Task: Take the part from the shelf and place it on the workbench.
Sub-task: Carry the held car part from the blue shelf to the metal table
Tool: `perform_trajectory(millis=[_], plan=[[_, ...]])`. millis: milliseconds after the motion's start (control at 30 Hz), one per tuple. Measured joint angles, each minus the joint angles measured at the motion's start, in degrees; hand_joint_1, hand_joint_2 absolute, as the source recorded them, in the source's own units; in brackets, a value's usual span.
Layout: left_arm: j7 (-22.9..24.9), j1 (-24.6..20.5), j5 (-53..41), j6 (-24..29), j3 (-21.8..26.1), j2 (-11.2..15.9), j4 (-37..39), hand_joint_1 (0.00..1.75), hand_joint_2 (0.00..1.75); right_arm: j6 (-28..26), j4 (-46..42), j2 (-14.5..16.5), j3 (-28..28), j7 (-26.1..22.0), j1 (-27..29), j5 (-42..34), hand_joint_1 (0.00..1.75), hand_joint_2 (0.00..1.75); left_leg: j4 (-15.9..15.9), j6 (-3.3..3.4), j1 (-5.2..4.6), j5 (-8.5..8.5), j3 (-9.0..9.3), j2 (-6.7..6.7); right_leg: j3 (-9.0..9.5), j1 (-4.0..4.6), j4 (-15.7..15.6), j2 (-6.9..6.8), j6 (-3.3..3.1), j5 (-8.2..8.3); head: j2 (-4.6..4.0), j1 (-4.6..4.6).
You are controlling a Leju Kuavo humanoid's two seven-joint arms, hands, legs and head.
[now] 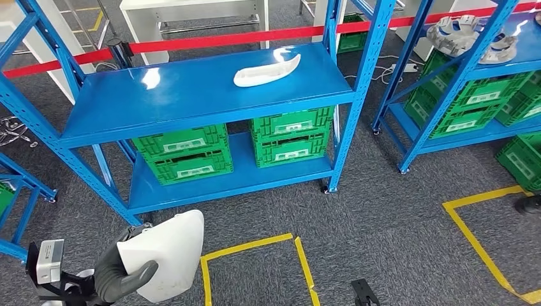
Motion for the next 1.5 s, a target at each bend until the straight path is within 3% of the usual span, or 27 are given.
perform_trajectory(millis=[67,133,167,200,233,267,300,367,433,500,533,633,667,733,800,867,933,1000,1033,1100,1167,1200,1267,1333,1400,1433,1500], plan=[[-0.1,0.8,0.1,0.3,0.0,1.0,-0.6,1.75,1.75,0.3,0.0,0.4,0.0,0.4,-0.1,0.7,0.00,0.00,3.7,-0.77,0.26,-4.82,-1.25,-0.22,-1.51,-0.20,-0.3,-0.20,-0.69,1.60,0.00,-0.35],[-0.2,1.3,0.2,1.0,0.0,1.8,-1.2,1.75,1.75,0.8,0.0,0.6,0.2,0.5,0.0,1.4,0.00,0.00,10.3,-1.38,0.50,-10.51,-2.23,-0.29,-3.33,-0.21,-0.3,-0.27,-0.84,3.13,0.00,-0.67],[-0.3,1.6,0.3,1.4,0.1,2.0,-1.5,1.75,1.75,1.0,0.0,0.7,0.3,0.5,0.0,1.7,0.00,0.00,13.0,-1.57,0.60,-11.52,-2.17,-0.29,-4.26,-0.21,-0.2,-0.35,-0.79,3.88,0.00,-0.71],[-0.5,1.9,0.4,2.0,0.1,2.3,-1.7,1.75,1.75,1.3,0.0,0.7,0.5,0.3,0.0,2.0,0.00,0.00,14.4,-1.65,0.68,-11.06,-1.50,-0.29,-5.20,-0.21,-0.1,-0.42,-0.72,4.63,0.00,-0.73],[-0.8,2.4,0.6,2.6,0.4,2.7,-2.1,1.75,1.75,1.7,0.0,0.7,0.8,0.0,0.0,2.5,0.00,0.00,14.1,-1.64,0.74,-9.52,0.01,-0.29,-6.15,-0.21,0.0,-0.46,-0.62,5.36,0.00,-0.74],[-1.2,3.0,0.7,3.4,0.8,3.2,-2.6,1.75,1.75,2.2,0.0,0.7,1.0,-0.4,0.0,3.0,0.00,0.00,11.8,-1.50,0.77,-7.91,2.46,-0.30,-7.02,-0.21,0.0,-0.44,-0.47,6.08,0.00,-0.75],[-1.6,3.5,0.8,4.2,1.4,3.8,-3.2,1.75,1.75,2.5,0.0,0.7,1.4,-0.9,0.0,3.4,0.00,0.00,7.9,-1.22,0.75,-7.50,5.73,-0.34,-7.76,-0.20,0.1,-0.40,-0.26,6.77,0.00,-0.74],[-2.2,4.7,0.7,5.4,3.0,4.5,-4.7,1.75,1.75,3.1,0.0,0.7,2.0,-1.9,-0.1,4.2,0.00,0.00,-0.2,-0.49,0.46,-8.85,11.49,-0.41,-8.39,-0.17,0.1,-0.36,0.34,7.98,0.00,-0.64],[-2.3,6.5,-0.3,6.3,4.8,4.6,-6.3,1.75,1.75,4.0,0.0,0.7,2.6,-2.6,-0.4,4.8,0.00,0.00,-3.3,0.41,0.04,-9.64,13.02,-0.39,-8.24,-0.31,-0.4,-0.35,1.18,9.21,0.00,-0.72],[-1.7,8.4,-1.9,7.1,6.9,3.8,-8.1,1.75,1.75,5.0,0.0,0.6,3.3,-2.7,-0.8,5.3,0.00,0.00,-3.4,1.54,0.08,-8.25,11.92,-0.15,-8.55,-0.50,-0.5,-0.19,1.97,9.28,0.00,-1.07],[-1.1,9.0,-2.7,7.2,7.7,3.1,-8.7,1.75,1.75,5.4,0.0,0.6,3.5,-2.6,-1.0,5.3,0.00,0.00,-3.6,2.09,0.16,-7.39,11.12,-0.06,-9.09,-0.50,0.5,-0.10,2.26,7.60,0.00,-1.02],[1.0,9.1,-4.0,7.2,9.0,0.5,-9.3,1.75,1.75,5.8,0.0,0.7,3.8,-2.3,-1.6,4.0,0.00,0.00,-3.5,2.89,0.12,-4.75,8.17,-0.08,-11.51,-0.43,10.2,0.02,2.76,-1.43,0.00,-0.57],[1.6,8.9,-4.2,7.0,9.2,-0.4,-9.0,1.75,1.75,5.8,0.0,0.7,3.8,-2.2,-1.8,3.5,0.00,0.00,-3.3,2.91,0.05,-3.95,7.15,-0.10,-11.91,-0.37,13.6,0.03,2.83,-2.84,0.00,-0.50],[2.4,8.1,-4.4,6.5,9.5,-1.8,-8.3,1.75,1.75,5.8,0.0,0.7,3.8,-2.2,-2.0,2.6,0.00,0.00,-2.7,2.80,-0.04,-2.55,4.93,-0.08,-10.32,-0.21,15.8,0.03,2.74,-1.54,0.00,-0.43],[2.8,7.4,-4.4,5.8,9.9,-3.0,-7.5,1.75,1.75,5.8,0.0,0.7,3.6,-2.4,-1.9,1.7,0.00,0.00,-1.8,2.48,-0.06,-1.46,2.82,-0.04,-4.63,-0.05,9.9,0.02,2.30,0.57,0.00,-0.31],[3.1,6.7,-4.3,5.2,10.2,-3.8,-6.7,1.75,1.75,5.8,0.0,0.7,3.1,-2.7,-1.7,0.8,0.00,0.00,-1.0,1.97,-0.17,-0.64,1.49,0.07,0.87,0.24,1.9,0.04,1.62,-0.43,0.00,-0.17],[3.4,6.0,-4.3,4.7,10.4,-4.6,-5.9,1.75,1.75,5.9,0.0,0.7,2.6,-3.0,-1.4,0.3,0.00,0.00,-1.0,1.32,-0.15,0.26,1.11,0.15,2.15,0.53,-1.0,0.04,0.89,-1.41,0.00,-0.07],[3.6,5.4,-4.2,4.4,10.4,-5.2,-5.0,1.75,1.75,5.9,0.0,0.8,2.2,-3.4,-1.0,0.0,0.00,0.00,-1.3,0.62,-0.10,0.98,0.77,0.07,1.27,0.41,-1.3,-0.13,0.05,-0.21,0.00,-0.03],[3.7,5.2,-4.2,4.2,10.5,-5.5,-4.6,1.75,1.75,6.0,0.0,0.8,2.1,-3.6,-0.9,-0.1,0.00,0.00,-0.7,0.28,-0.04,-0.12,0.23,-0.05,0.64,0.27,-1.6,-0.22,-0.42,0.69,0.00,-0.10],[3.9,4.7,-4.2,3.8,10.6,-5.8,-3.9,1.75,1.75,6.4,0.0,0.9,1.8,-4.1,-0.8,-0.1,0.00,0.00,3.7,-0.38,0.27,-5.31,-1.27,-0.30,-1.02,0.02,-2.0,-0.33,-0.95,2.53,0.00,-0.49],[4.1,4.2,-4.1,3.6,10.7,-6.2,-3.3,1.75,1.75,6.8,0.0,0.9,1.7,-4.6,-0.8,0.0,0.00,0.00,10.8,-1.00,0.63,-10.34,-2.42,-0.34,-2.82,-0.01,-1.9,-0.34,-0.93,4.11,0.00,-0.81],[4.1,4.0,-4.0,3.5,10.7,-6.4,-3.0,1.75,1.75,6.9,0.0,0.9,1.7,-4.7,-0.8,0.1,0.00,0.00,13.4,-1.21,0.77,-10.99,-2.35,-0.33,-3.77,-0.01,-1.8,-0.37,-0.84,4.85,0.00,-0.86],[4.2,3.9,-3.9,3.3,10.8,-6.7,-2.5,1.75,1.75,7.3,0.0,0.9,1.7,-4.8,-1.0,0.4,0.00,0.00,13.2,-1.33,0.97,-8.89,0.47,-0.33,-5.71,-0.03,-1.6,-0.43,-0.55,6.27,0.00,-0.91],[4.2,3.7,-3.8,3.0,10.9,-7.0,-2.4,1.75,1.75,7.6,0.0,0.9,1.7,-4.7,-1.2,0.5,0.00,0.00,5.6,-1.06,0.99,-7.48,7.06,-0.38,-7.21,-0.01,-1.3,-0.43,-0.11,7.57,0.00,-0.92],[4.2,3.2,-3.5,2.8,11.2,-7.3,-2.4,1.75,1.75,7.7,0.0,0.9,1.7,-4.7,-1.4,0.6,0.00,0.00,-1.9,-0.40,0.69,-8.79,12.28,-0.54,-7.75,0.03,-1.3,-0.43,0.55,8.70,0.00,-0.78],[4.1,3.0,-3.4,2.8,11.3,-7.5,-2.3,1.75,1.75,7.7,0.0,0.9,1.7,-4.7,-1.5,0.6,0.00,0.00,-3.7,0.11,0.45,-9.51,13.19,-0.60,-7.80,0.01,-1.5,-0.46,1.00,9.21,0.00,-0.74],[3.9,2.8,-3.2,2.7,11.6,-7.8,-2.2,1.75,1.75,7.8,0.0,0.9,1.7,-4.7,-1.6,0.6,0.00,0.00,-4.3,1.37,0.27,-8.83,12.48,-0.51,-7.91,-0.23,-2.0,-0.46,1.98,9.94,0.00,-0.76]])
